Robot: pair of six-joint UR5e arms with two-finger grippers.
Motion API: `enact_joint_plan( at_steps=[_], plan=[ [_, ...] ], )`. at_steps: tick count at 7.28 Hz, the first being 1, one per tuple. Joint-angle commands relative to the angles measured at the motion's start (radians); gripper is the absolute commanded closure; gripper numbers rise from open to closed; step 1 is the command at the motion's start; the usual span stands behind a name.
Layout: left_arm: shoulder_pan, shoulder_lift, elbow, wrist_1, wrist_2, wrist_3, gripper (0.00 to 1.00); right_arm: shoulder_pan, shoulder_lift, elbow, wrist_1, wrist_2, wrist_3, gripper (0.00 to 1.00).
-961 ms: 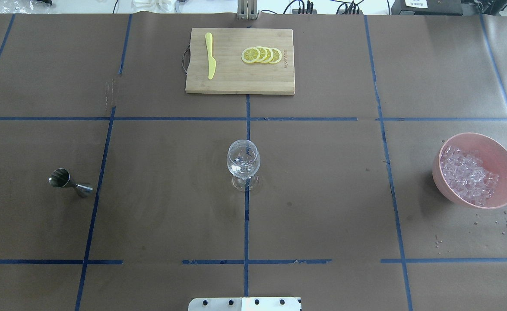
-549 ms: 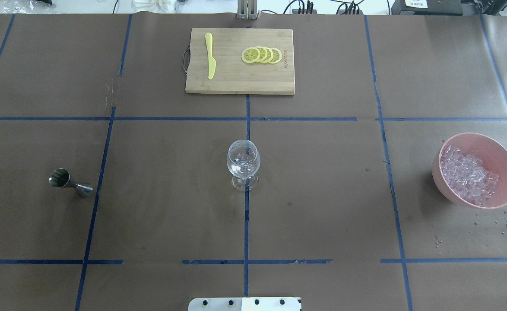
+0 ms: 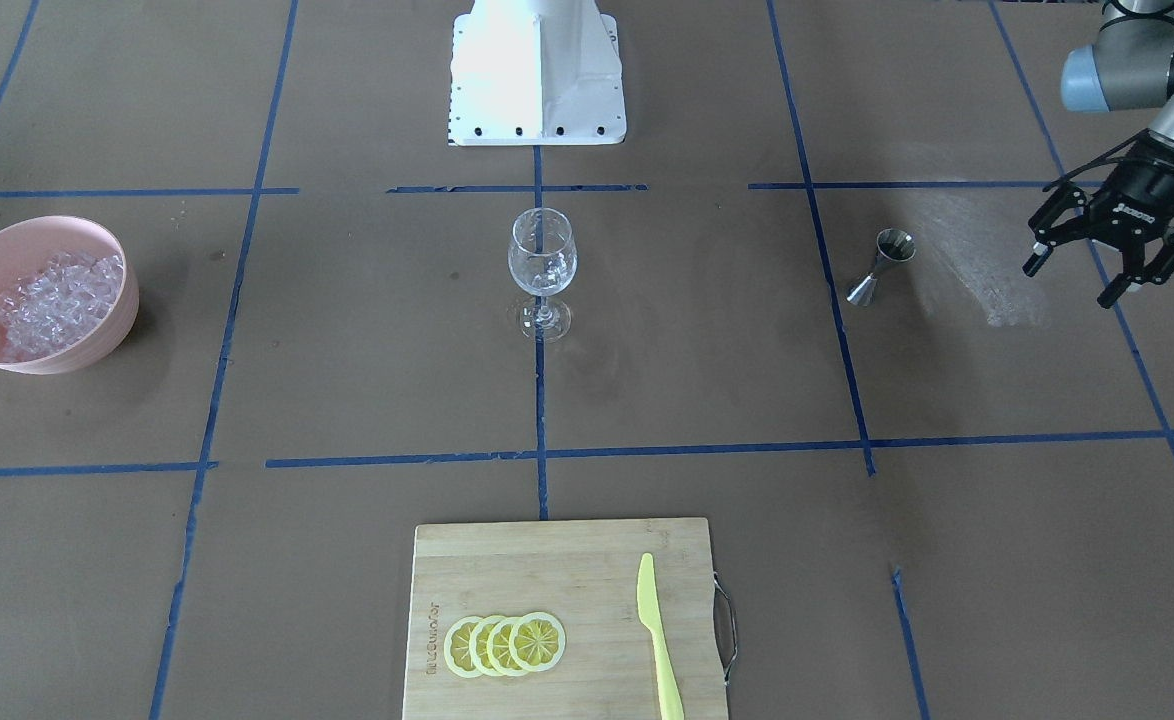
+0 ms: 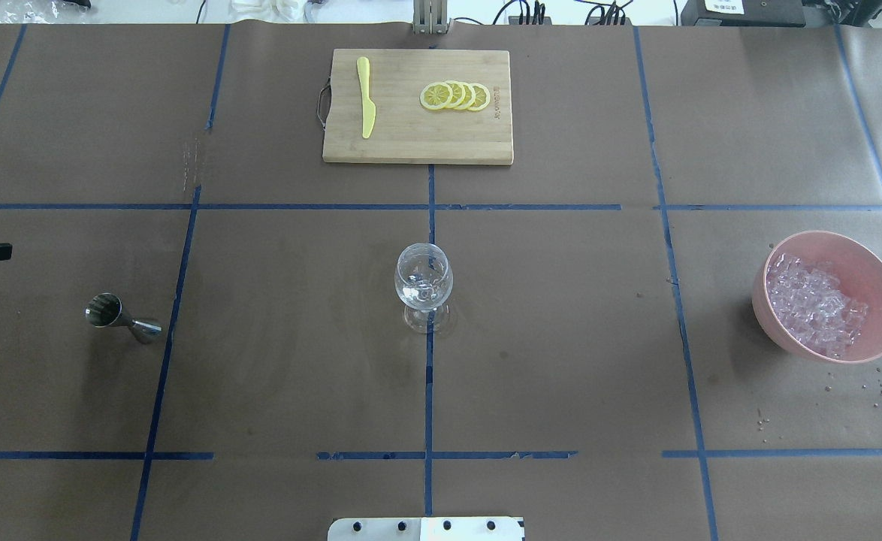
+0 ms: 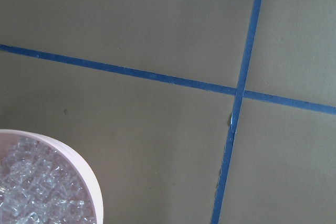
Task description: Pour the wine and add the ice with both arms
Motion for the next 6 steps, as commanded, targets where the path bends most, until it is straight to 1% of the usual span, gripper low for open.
enact_joint_plan(
  at_steps=[1,2,3,4,5,6],
  plan=[
    [0.191,0.091,-0.101,-0.103,0.191,-0.182,0.01,-0.004,0.002,0.001,0.003,-0.002,-0.002,0.00],
    [0.273,0.122,-0.118,-0.110,0.283,-0.196,0.01,-0.007,0.000,0.000,0.009,-0.002,-0.002,0.00],
    [0.386,0.155,-0.158,-0.124,0.396,-0.242,0.01,-0.007,0.000,0.000,0.011,-0.002,-0.002,0.00],
    [0.461,0.178,-0.170,-0.127,0.475,-0.285,0.01,-0.009,0.000,0.000,0.011,-0.002,-0.002,0.00],
    [0.503,0.200,-0.175,-0.149,0.541,-0.316,0.01,-0.010,0.000,-0.002,0.015,-0.005,-0.002,0.00],
    [0.582,0.202,-0.175,-0.149,0.659,-0.338,0.01,-0.010,-0.002,-0.002,0.024,-0.008,-0.002,0.00]
  ],
)
